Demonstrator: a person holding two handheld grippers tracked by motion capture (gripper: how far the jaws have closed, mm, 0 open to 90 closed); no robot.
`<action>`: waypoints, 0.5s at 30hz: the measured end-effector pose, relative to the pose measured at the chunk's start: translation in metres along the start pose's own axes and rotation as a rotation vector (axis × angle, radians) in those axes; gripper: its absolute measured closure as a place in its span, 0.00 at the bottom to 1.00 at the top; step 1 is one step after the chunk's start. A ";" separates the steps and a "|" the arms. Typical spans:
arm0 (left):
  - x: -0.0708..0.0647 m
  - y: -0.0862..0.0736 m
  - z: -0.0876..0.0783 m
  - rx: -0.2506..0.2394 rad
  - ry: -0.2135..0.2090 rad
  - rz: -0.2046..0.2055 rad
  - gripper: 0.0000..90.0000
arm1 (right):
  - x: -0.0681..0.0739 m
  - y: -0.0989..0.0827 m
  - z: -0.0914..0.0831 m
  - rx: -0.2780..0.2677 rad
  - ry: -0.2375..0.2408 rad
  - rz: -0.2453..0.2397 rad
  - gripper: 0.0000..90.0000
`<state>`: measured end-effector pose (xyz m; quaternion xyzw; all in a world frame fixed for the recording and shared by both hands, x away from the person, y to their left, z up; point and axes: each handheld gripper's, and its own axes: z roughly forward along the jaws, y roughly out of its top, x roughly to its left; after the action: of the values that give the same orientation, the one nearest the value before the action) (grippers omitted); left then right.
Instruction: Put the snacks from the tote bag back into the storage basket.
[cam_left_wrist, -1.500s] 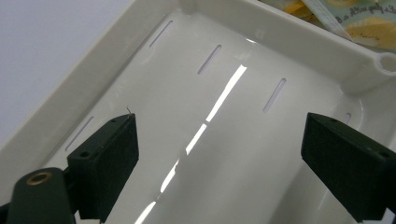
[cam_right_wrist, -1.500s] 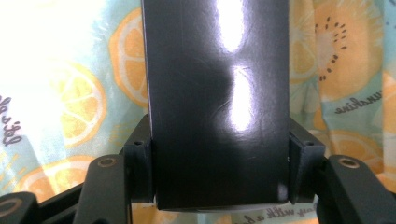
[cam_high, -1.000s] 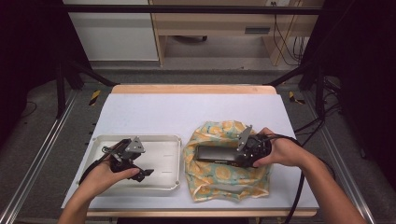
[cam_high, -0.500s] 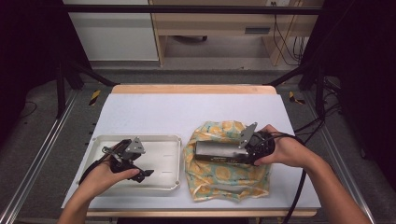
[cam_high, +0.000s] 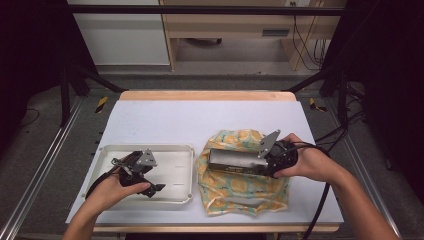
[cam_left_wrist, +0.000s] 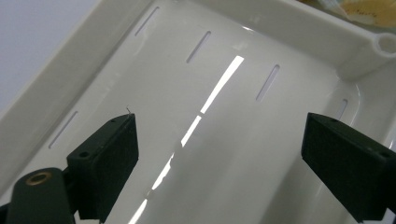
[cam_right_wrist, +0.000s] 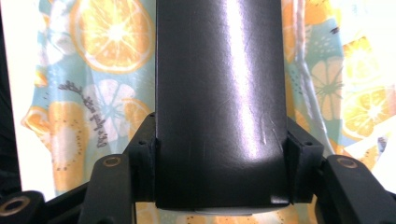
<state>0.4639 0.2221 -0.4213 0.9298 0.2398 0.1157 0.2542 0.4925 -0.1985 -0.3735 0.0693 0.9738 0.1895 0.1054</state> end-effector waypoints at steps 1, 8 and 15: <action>-0.001 0.000 0.001 0.004 0.003 0.003 0.12 | 0.001 0.000 -0.001 -0.011 -0.002 0.008 0.48; -0.007 0.016 0.002 0.063 0.001 0.098 0.12 | 0.007 -0.002 -0.009 -0.023 -0.003 0.023 0.48; -0.003 0.041 -0.008 0.108 -0.045 0.176 0.12 | 0.010 0.006 -0.016 -0.027 -0.001 0.008 0.48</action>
<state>0.4746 0.1935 -0.3932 0.9620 0.1574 0.1036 0.1978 0.4796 -0.1970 -0.3590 0.0719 0.9708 0.2030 0.1059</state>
